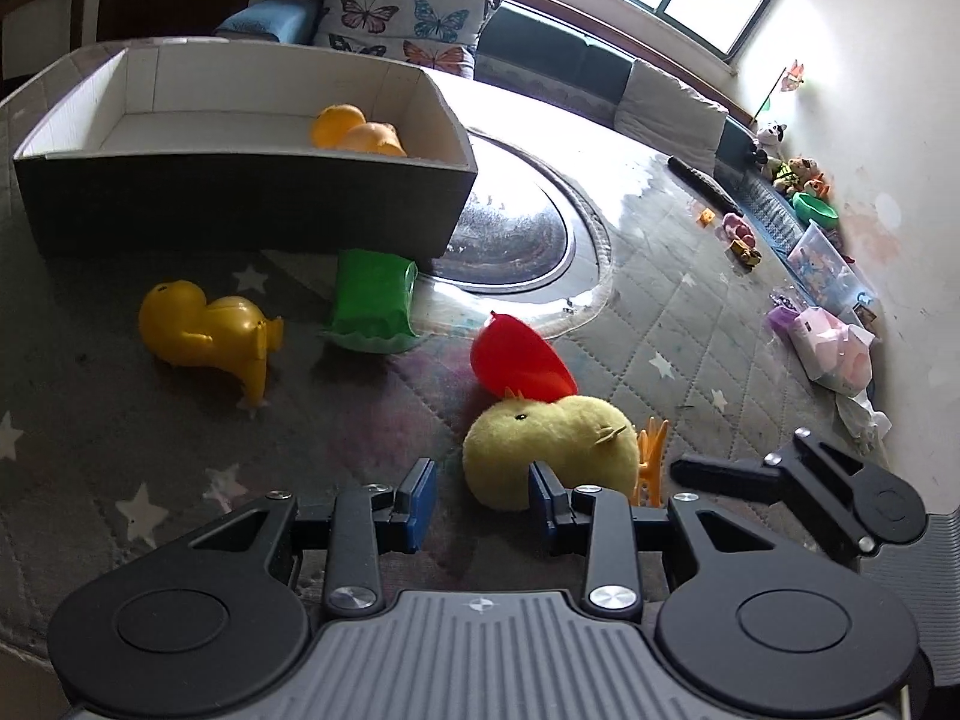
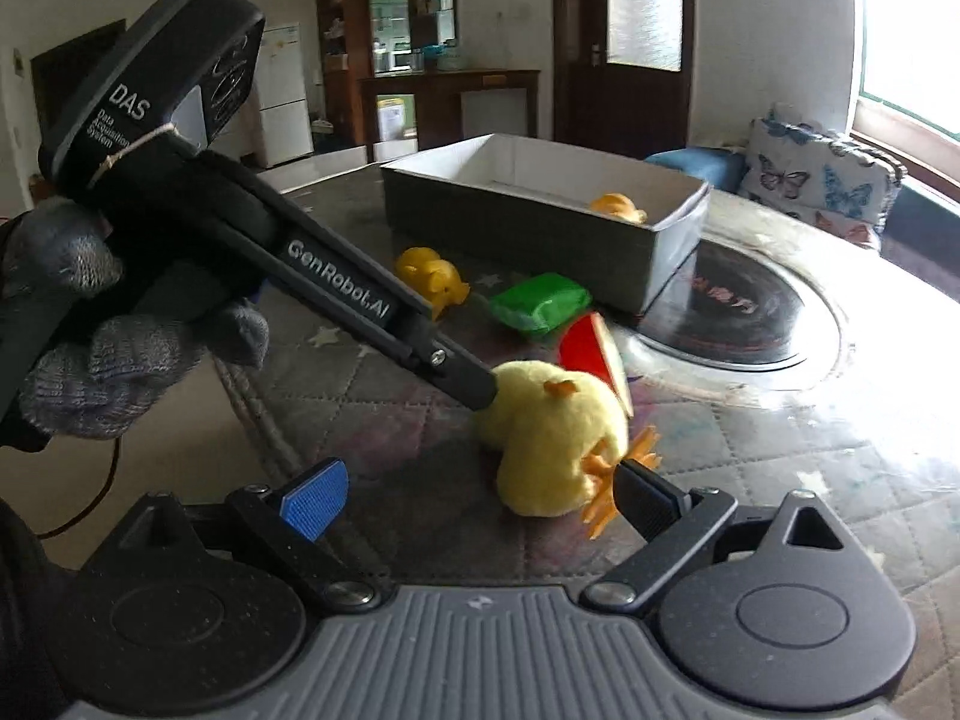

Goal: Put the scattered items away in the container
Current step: 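Close the right gripper on the yellow plush chick and lift it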

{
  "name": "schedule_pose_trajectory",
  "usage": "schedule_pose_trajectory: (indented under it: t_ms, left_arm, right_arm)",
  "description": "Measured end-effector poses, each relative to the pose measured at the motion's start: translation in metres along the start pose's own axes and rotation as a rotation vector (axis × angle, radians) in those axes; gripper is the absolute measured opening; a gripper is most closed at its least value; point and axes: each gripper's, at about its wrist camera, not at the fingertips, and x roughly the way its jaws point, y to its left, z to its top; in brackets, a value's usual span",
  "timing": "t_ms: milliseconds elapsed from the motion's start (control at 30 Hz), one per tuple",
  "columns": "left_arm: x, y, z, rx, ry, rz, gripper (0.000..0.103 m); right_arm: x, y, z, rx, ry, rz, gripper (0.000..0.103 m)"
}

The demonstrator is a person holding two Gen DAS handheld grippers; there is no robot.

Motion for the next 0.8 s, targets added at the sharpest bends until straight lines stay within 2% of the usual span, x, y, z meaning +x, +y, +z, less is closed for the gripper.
schedule_pose_trajectory:
  t_ms: [100, 200, 300, 467, 500, 800]
  left_arm:
    - [0.003, 0.001, 0.000, -0.011, 0.008, -0.012, 0.036]
    - [0.007, 0.002, 0.002, -0.024, 0.009, -0.029, 0.036]
    - [0.009, 0.004, 0.004, -0.041, 0.008, -0.045, 0.036]
    - [0.012, 0.009, 0.005, -0.060, 0.019, -0.088, 0.037]
    - [0.014, 0.011, 0.006, -0.065, 0.024, -0.098, 0.037]
    - [0.020, 0.021, 0.010, -0.095, 0.021, -0.156, 0.036]
  right_arm:
    - [0.000, -0.003, 0.003, -0.007, -0.012, -0.065, 0.097]
    - [0.006, -0.006, 0.008, -0.028, -0.019, -0.093, 0.097]
    - [0.017, -0.007, 0.014, -0.043, -0.006, -0.117, 0.091]
    - [0.035, -0.010, 0.019, -0.074, 0.030, -0.100, 0.083]
    - [0.037, -0.011, 0.019, -0.081, 0.037, -0.099, 0.079]
    - [0.037, -0.016, 0.017, -0.109, 0.091, -0.064, 0.076]
